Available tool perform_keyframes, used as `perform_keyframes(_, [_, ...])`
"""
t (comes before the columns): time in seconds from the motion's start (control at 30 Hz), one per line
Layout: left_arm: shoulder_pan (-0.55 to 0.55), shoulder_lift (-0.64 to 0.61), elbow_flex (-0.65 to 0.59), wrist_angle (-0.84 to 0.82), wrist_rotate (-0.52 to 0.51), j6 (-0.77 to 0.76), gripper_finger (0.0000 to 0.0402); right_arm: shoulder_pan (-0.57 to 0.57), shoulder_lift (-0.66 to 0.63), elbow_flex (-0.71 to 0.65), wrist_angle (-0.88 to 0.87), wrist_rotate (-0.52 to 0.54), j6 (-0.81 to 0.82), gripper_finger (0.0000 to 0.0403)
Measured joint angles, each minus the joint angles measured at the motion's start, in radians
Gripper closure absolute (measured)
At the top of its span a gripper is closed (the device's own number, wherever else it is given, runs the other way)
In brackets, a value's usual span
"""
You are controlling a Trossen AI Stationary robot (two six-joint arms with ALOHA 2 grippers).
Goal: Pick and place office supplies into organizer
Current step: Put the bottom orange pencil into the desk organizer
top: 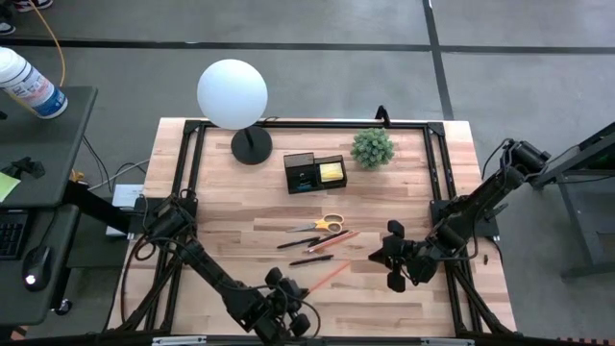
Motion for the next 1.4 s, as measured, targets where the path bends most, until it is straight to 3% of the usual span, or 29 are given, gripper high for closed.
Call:
perform_keyframes(0.27, [0.001, -0.001, 0.054, -0.049, -0.048, 0.042, 0.0398, -0.001, 0.000, 0.000, 0.013, 0.001, 0.015, 0.0332])
perform_keyframes(0.53, [0.000, -0.017, 0.154, -0.302, -0.137, 0.009, 0.0397, -0.001, -0.032, 0.000, 0.014, 0.033, 0.017, 0.0284])
perform_keyframes(0.77, [0.001, -0.108, 0.162, -0.401, -0.273, -0.011, 0.0397, -0.001, -0.057, 0.000, 0.127, 0.183, 0.061, 0.0267])
perform_keyframes(0.9, [0.001, -0.137, 0.162, -0.403, -0.326, 0.014, 0.0400, -0.022, -0.055, 0.000, 0.307, 0.323, 0.065, 0.0267])
perform_keyframes(0.97, [0.001, -0.146, 0.162, -0.400, -0.340, 0.016, 0.0398, -0.050, -0.055, 0.000, 0.398, 0.342, 0.049, 0.0267])
perform_keyframes(1.23, [0.001, -0.179, 0.162, -0.388, -0.420, 0.015, 0.0399, -0.149, -0.055, 0.000, 0.622, 0.235, 0.009, 0.0266])
perform_keyframes(1.4, [0.000, -0.203, 0.161, -0.396, -0.469, 0.019, 0.0397, -0.192, -0.055, 0.000, 0.827, 0.106, -0.118, 0.0266])
